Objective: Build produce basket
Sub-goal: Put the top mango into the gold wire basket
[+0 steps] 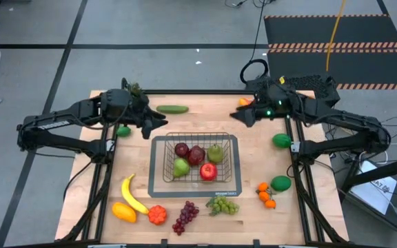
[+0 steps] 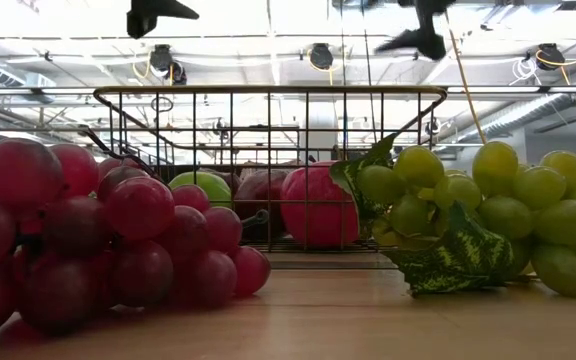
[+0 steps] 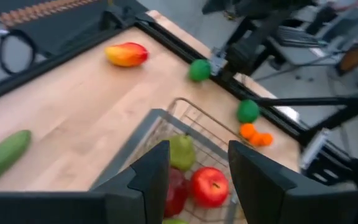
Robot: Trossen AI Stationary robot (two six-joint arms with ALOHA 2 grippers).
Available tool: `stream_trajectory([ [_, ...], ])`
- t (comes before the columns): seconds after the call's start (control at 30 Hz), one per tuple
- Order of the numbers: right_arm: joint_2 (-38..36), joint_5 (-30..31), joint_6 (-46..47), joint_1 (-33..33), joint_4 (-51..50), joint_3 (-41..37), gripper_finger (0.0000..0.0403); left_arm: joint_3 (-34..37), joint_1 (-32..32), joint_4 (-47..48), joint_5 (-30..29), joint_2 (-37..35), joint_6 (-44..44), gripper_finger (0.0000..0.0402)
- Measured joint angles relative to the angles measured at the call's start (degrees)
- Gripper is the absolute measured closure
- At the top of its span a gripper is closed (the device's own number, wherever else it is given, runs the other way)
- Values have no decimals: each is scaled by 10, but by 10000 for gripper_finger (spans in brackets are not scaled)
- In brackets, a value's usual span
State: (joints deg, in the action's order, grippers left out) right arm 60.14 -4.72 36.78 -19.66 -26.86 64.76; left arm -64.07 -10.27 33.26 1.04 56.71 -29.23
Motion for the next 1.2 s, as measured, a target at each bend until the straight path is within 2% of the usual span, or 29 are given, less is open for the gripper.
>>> stream_trajectory([
  [0.2,0,-26,-260,-115,-23,0,89,0,6,-1,-68,18,-28,238],
  [0.37,0,20,-481,-167,-15,-4,89,0,6,-5,-103,35,-59,238],
  [0.47,2,17,-562,-205,4,-26,89,0,6,-17,-134,42,-64,238],
  [0.63,25,-30,-585,-270,25,-83,89,1,6,-51,-176,57,-73,238],
  [0.8,56,-47,-609,-309,94,-145,88,1,6,-78,-183,68,-72,238],
  [0.9,80,-77,-616,-328,155,-170,79,0,6,-87,-182,77,-73,238],
  [1.1,153,-136,-588,-356,168,-180,46,1,6,-93,-182,77,-66,238],
  [1.2,183,-136,-601,-359,177,-180,42,1,6,-94,-181,77,-58,238],
])
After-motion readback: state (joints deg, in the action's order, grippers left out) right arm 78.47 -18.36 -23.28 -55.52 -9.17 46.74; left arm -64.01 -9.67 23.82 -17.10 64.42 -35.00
